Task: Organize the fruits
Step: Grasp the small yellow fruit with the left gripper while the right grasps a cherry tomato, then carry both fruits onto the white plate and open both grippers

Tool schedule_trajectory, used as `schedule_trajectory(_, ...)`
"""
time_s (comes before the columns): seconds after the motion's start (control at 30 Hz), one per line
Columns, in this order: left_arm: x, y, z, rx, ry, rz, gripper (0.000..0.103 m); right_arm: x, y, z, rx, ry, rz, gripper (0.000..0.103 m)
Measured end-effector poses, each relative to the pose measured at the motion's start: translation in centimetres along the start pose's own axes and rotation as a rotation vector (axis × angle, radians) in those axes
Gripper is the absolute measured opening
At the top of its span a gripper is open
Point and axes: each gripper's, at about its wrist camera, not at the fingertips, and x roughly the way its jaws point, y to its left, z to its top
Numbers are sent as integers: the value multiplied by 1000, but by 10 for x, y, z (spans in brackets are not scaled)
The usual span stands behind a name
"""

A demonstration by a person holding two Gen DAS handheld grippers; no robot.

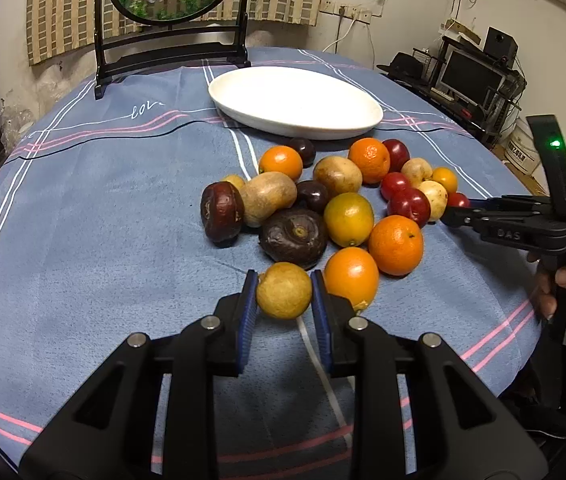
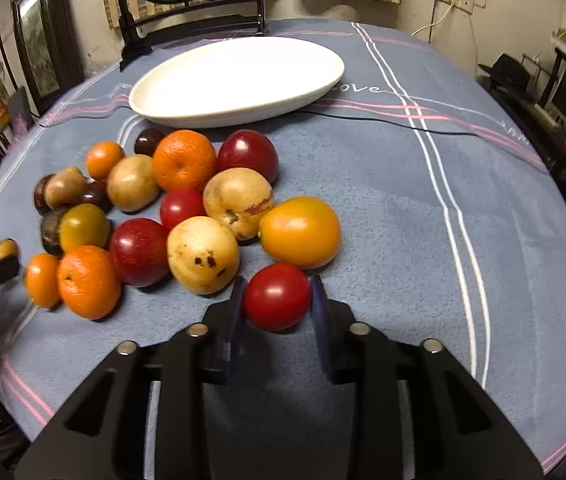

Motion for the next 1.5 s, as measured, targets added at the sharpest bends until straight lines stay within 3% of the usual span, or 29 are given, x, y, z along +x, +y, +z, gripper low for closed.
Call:
schedule_trajectory(0.1,-3,-1,4,9,-2,-1,26,-15,-3,-3,-4,-16,33,31)
schedule_trajectory(0.23,-14,-6,28,61,-30,-15,26,-47,3,10,-51,-108,111,31)
schedule_trajectory(0.37,-19,-20,78,143,-101,15,26,-52,20,63,-122,-194,74,31)
schedule_trajectory(0.53,34,-20,154,132,-99,106,27,2,31,140,-172,-192,22,31)
schedule_trajectory(0.63,95,-8,186,74,21,125,27,46,33,171,-177,-121,-4,31)
schedule_trajectory(0.73,142,1,203,41,96,139,27,79,25,193,-129,-60,30,31)
schedule_trajectory(0.87,174,11,216,-6,141,134,27,112,17,213,-116,4,10,31)
schedule_trajectory(1.0,192,18,218,-44,177,131,29,130,11,220,-109,89,-14,33)
schedule_trajectory(1.03,193,20,218,-57,176,129,45,131,9,222,-100,98,-28,33)
schedule_trajectory(1.07,190,21,218,-68,163,125,65,127,7,221,-87,86,-32,41)
schedule_trajectory(1.1,186,21,218,-67,144,127,67,122,6,219,-79,64,-21,57)
schedule_trajectory(1.13,179,19,218,-52,111,133,67,116,4,218,-73,35,-12,61)
schedule_trajectory(1.3,141,10,211,-8,67,122,73,79,-7,201,-35,-28,31,61)
schedule_trajectory(1.5,79,16,172,46,-5,148,86,17,-22,142,-2,-91,97,62)
